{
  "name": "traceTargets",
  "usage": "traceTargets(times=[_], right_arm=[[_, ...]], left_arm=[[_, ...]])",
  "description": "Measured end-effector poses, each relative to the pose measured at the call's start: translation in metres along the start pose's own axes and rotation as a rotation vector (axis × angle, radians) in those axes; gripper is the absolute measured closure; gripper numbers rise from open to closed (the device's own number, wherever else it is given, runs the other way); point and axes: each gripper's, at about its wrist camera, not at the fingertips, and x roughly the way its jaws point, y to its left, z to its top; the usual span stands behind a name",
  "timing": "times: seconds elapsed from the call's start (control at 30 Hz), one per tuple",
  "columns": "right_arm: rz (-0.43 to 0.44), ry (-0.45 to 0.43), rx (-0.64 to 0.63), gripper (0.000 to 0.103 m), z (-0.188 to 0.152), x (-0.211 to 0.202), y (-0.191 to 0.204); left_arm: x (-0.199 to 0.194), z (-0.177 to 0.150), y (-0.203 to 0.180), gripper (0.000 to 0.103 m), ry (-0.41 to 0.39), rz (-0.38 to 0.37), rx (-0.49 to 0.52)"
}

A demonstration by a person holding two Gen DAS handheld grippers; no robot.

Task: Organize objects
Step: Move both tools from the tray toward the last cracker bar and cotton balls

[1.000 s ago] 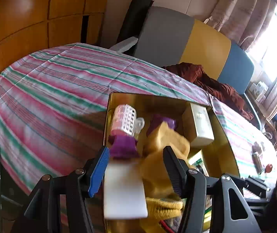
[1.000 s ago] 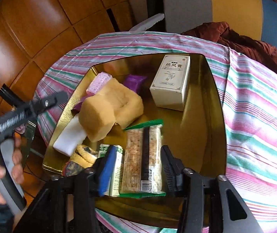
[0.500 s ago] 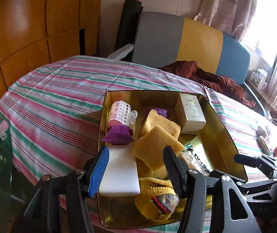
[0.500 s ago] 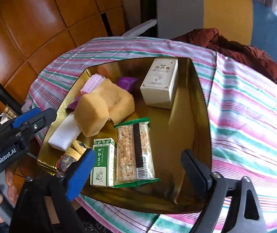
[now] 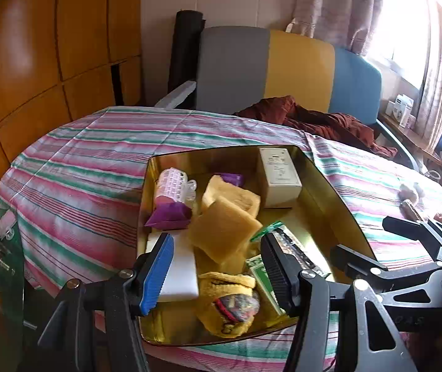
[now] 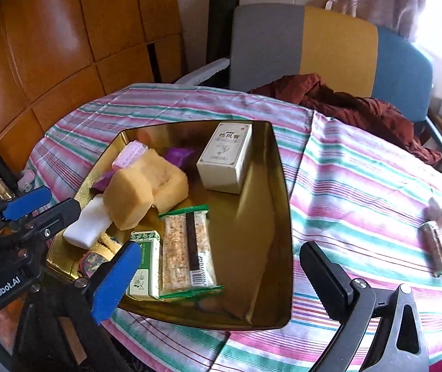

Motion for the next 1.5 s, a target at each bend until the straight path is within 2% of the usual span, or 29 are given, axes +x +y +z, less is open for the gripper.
traceTargets(times=[0.33, 0.8, 1.27, 1.5], right_arm=[[-0.066, -0.021, 0.036, 0.000, -0.003, -0.008, -0.018], [-0.164, -0.008, 0.094, 0.000, -0.007, -0.008, -0.060], [-0.303, -0.021, 0.120, 0.000, -0.006, -0.024, -0.120], [-0.364, 0.019, 0.160, 0.000, -0.005, -0.029, -0.181]], left_arm=[[-0.011, -0.001, -0.019, 0.044, -0.022, -0.011, 0.052], [-0.006, -0.006, -0.054, 0.044, 0.011, -0.072, 0.140], [0.003, -0.009, -0.081, 0.044, 0.047, -0.114, 0.190], [0.009, -0.007, -0.094, 0.044, 0.063, -0.132, 0.219]])
